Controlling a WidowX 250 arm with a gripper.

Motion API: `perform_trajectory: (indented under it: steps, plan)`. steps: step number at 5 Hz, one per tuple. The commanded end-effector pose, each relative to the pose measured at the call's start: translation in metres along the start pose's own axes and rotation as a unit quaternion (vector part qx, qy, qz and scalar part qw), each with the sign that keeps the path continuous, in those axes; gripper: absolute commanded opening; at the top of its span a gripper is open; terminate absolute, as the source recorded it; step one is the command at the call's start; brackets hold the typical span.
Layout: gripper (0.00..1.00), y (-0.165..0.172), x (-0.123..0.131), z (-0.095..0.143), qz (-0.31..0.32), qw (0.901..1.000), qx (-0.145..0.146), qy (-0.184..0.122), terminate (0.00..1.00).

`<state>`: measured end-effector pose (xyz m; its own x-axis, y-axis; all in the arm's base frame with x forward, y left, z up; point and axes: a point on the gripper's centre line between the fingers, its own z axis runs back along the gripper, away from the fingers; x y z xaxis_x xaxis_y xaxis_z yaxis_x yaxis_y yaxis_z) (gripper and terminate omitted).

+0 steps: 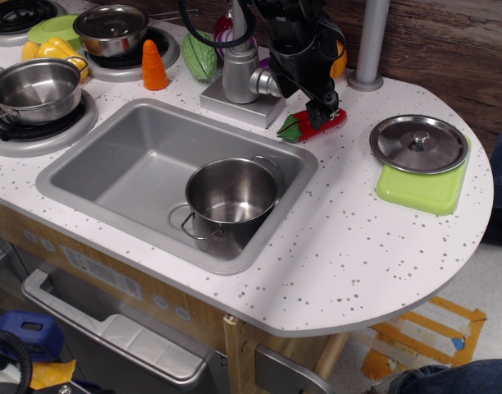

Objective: Put pepper in pot or pan

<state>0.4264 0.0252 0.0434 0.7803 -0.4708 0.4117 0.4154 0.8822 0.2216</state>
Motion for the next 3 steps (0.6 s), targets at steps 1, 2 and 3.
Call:
perform_trajectory:
  steps: [1, 2, 3]
  plan:
    - [1.00, 0.000, 0.000, 0.000, 0.000, 1.0000, 0.000, 0.000, 0.00]
    - [1.00, 0.009, 0.006, -0.009, -0.017, 0.9998, -0.004, -0.006, 0.00]
    - [1.00, 0.011, 0.006, -0.013, -0.019, 0.9997, -0.013, -0.011, 0.00]
